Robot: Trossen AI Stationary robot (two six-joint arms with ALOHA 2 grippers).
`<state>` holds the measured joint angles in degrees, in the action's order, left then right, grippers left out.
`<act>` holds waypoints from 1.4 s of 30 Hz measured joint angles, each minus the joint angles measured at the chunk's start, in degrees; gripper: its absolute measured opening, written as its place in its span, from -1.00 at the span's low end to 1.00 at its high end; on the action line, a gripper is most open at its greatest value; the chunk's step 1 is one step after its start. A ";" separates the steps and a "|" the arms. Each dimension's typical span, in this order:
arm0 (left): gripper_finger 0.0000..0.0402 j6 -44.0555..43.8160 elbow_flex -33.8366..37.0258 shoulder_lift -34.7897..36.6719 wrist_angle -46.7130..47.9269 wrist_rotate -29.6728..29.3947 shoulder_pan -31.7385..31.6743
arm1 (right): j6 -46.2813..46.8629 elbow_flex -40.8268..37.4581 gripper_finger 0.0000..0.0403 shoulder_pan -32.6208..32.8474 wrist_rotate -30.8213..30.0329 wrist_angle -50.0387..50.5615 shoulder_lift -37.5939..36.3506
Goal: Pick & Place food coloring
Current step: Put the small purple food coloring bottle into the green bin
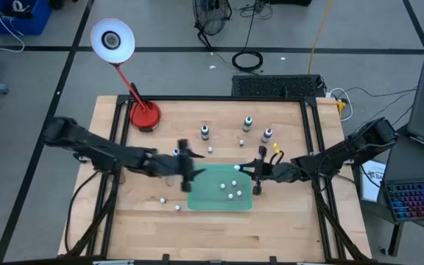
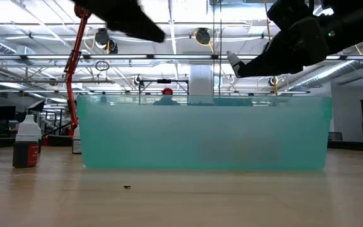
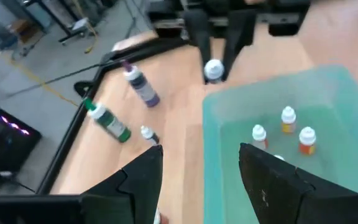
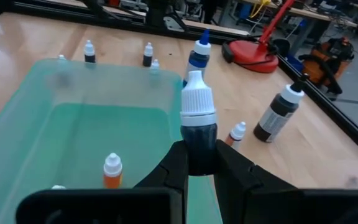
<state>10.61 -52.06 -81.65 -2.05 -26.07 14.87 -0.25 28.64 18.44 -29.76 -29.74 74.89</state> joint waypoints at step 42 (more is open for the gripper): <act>0.06 -0.85 -32.91 -28.44 13.89 11.72 -5.86 | 1.96 -0.02 -0.81 3.77 -0.33 -0.06 0.02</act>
<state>9.76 -84.97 -110.08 11.84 -14.35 9.02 1.71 28.62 22.22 -30.09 -29.80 74.91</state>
